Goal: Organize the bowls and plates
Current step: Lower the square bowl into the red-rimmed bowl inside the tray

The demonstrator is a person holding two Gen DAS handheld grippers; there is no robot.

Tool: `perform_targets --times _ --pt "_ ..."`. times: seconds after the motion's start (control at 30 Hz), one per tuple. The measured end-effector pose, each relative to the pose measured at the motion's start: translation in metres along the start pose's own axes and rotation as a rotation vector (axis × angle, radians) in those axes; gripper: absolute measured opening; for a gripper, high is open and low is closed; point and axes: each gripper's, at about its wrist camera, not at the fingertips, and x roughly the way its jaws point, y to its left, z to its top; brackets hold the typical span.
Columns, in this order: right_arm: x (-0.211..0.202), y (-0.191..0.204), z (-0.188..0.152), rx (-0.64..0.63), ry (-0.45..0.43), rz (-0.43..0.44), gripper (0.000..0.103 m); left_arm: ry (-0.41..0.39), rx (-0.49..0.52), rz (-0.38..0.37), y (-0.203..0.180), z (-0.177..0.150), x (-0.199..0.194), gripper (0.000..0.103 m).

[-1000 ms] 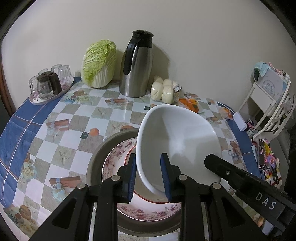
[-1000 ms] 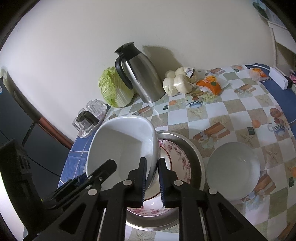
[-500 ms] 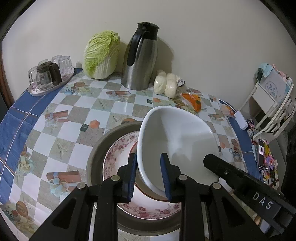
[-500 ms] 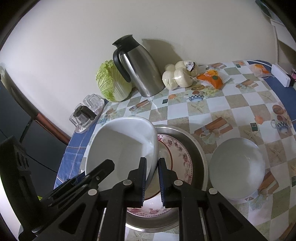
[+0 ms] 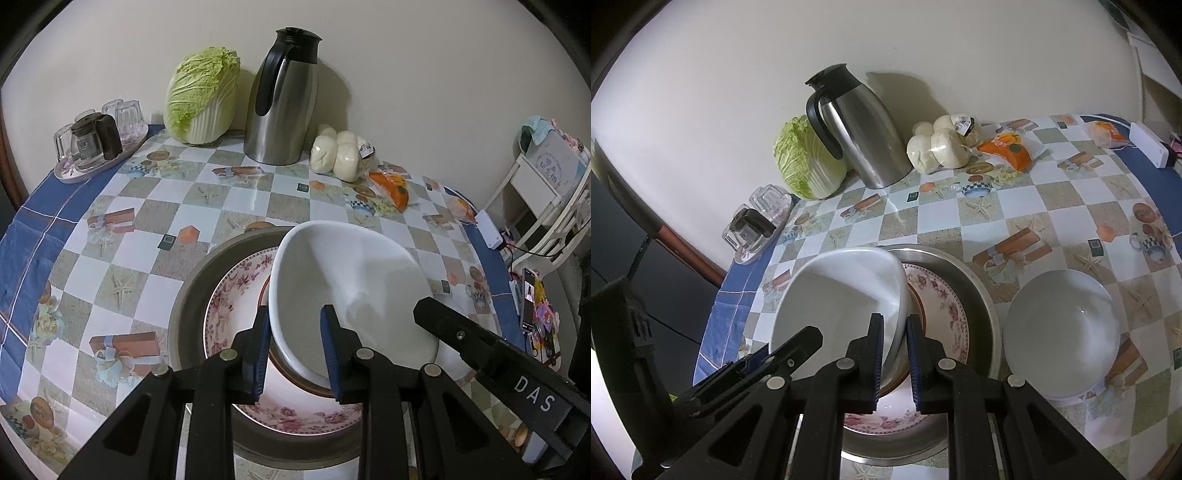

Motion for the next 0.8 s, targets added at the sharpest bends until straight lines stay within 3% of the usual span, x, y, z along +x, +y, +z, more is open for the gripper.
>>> perform_targets --times 0.8 --pt "0.0058 -0.0019 -0.0003 0.002 0.014 -0.001 0.015 -0.007 -0.017 0.018 0.0015 0.0021 -0.003 0.029"
